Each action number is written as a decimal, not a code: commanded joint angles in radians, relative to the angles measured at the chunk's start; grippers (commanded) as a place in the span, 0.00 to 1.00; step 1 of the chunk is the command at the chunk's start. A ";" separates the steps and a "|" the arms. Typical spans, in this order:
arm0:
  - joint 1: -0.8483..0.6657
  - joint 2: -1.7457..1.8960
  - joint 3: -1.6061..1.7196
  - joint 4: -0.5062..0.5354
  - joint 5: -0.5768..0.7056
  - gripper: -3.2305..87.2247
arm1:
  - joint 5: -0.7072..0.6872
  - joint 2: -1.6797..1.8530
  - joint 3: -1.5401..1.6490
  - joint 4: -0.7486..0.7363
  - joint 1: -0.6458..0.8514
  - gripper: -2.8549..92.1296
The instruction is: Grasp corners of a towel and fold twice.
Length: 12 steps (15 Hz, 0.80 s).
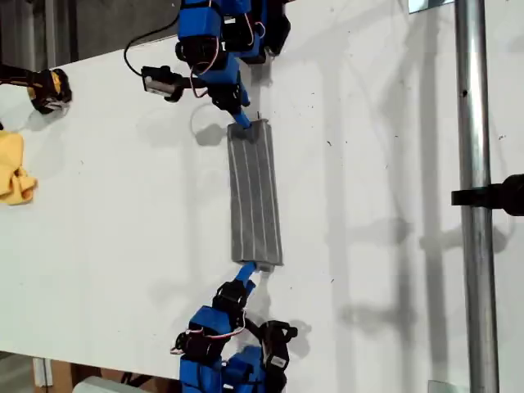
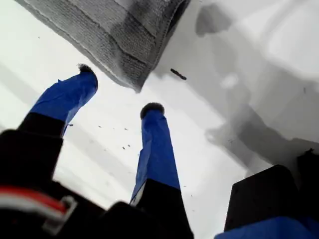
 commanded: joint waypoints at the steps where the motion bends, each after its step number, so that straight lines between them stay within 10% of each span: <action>1: -0.020 0.337 0.169 0.002 -0.012 0.25 | -0.006 0.262 -0.066 0.152 0.000 0.27; 6: 0.006 1.359 0.802 0.087 -0.104 0.18 | 0.029 0.649 0.046 0.163 -0.023 0.26; 12: 0.014 1.358 0.899 0.075 -0.130 0.17 | 0.046 0.426 0.144 0.018 0.028 0.30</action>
